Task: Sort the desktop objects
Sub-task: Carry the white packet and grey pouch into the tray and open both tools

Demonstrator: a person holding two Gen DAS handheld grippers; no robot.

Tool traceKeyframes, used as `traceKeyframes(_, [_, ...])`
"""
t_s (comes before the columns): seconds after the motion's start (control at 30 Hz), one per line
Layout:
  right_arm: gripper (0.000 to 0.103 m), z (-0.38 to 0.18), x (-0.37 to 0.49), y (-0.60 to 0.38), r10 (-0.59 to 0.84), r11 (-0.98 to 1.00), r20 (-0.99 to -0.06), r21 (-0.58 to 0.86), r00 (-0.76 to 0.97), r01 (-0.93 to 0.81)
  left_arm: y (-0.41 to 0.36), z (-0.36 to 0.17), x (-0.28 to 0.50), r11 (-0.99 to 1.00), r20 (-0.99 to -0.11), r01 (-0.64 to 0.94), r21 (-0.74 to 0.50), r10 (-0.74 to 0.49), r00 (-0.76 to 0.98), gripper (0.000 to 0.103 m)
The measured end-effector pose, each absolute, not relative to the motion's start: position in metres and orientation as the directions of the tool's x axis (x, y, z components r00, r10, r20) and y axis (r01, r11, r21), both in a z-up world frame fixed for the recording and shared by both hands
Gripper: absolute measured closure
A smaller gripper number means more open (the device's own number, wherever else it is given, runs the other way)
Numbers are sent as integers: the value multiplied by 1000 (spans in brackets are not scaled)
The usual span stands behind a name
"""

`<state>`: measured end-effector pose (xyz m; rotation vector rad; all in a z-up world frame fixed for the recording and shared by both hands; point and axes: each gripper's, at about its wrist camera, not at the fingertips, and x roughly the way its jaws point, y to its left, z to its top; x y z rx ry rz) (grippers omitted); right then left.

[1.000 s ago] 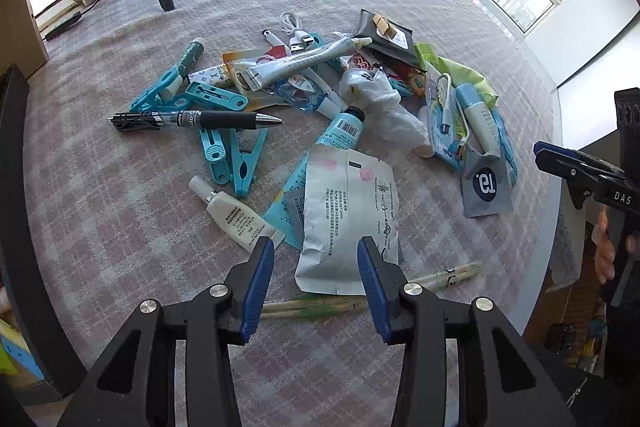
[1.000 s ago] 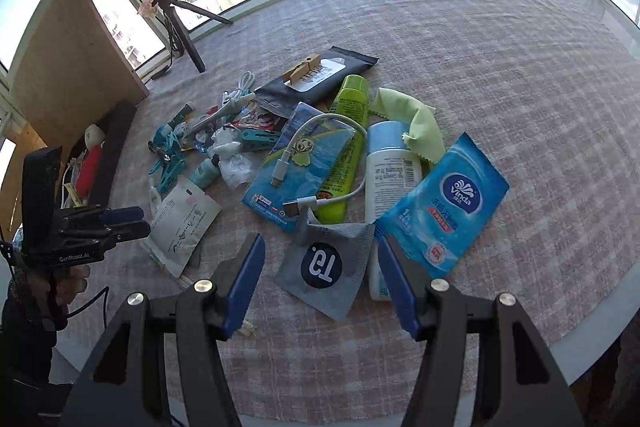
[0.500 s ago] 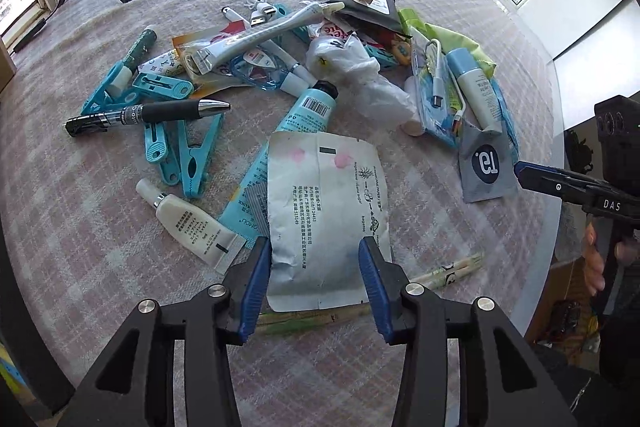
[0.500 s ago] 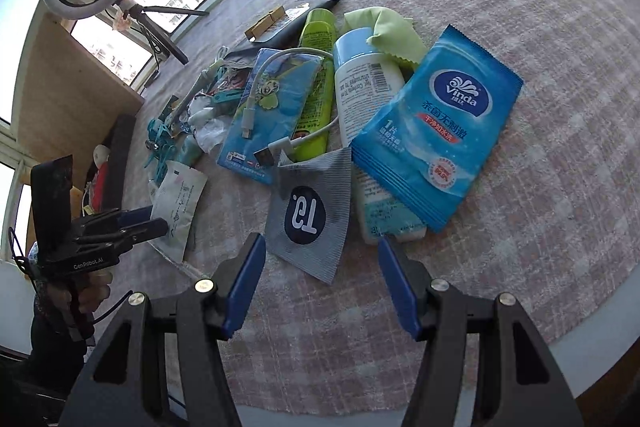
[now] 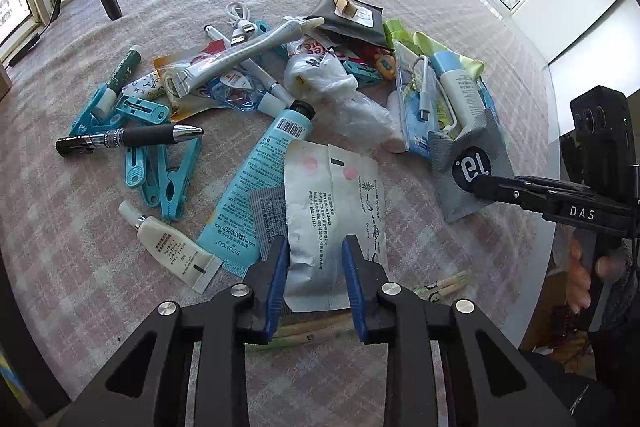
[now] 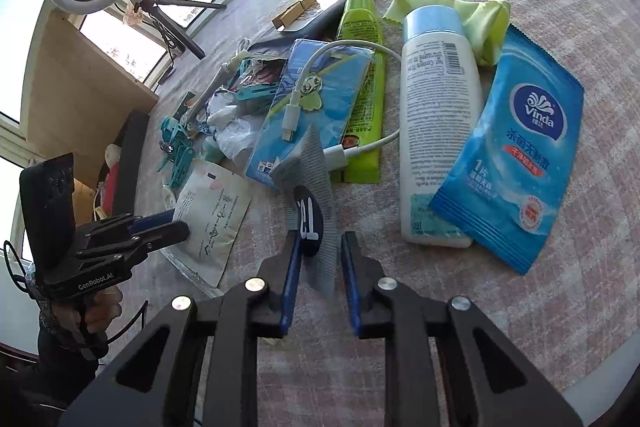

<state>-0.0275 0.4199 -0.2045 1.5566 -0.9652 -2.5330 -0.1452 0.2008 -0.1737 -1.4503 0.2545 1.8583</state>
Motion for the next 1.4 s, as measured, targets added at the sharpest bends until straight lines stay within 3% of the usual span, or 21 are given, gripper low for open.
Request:
traceKeyframes(0.1, [99, -198, -28, 413, -314, -822, -795, 501, -519, -271, 197, -166, -144, -695, -885, -655, -297, 458, -85, 89])
traceKeyframes(0.47, [100, -138, -33, 391, -277, -862, -734, 475, -620, -177, 168, -125, -148, -715, -828, -623, -317, 529, -186, 93])
traceKeyframes(0.7, [100, -109, -60, 356, -323, -881, -701, 468, -636, -67, 95, -90, -160, -792, -788, -529, -305, 522, -326, 93])
traceKeyframes(0.93, [100, -68, -109, 279, -416, -891, -666, 435, -619, 131, -15, -59, -165, -905, -746, -339, -257, 409, -526, 93])
traceKeyframes(1.07, [100, -51, -138, 216, -495, -866, -656, 428, -570, 260, -87, -51, -163, -959, -737, -198, -205, 284, -613, 93])
traceKeyframes(1.4, [100, -59, -198, 70, -628, -765, -671, 438, -394, 473, -205, -58, -167, -987, -732, 42, -152, 84, -677, 93])
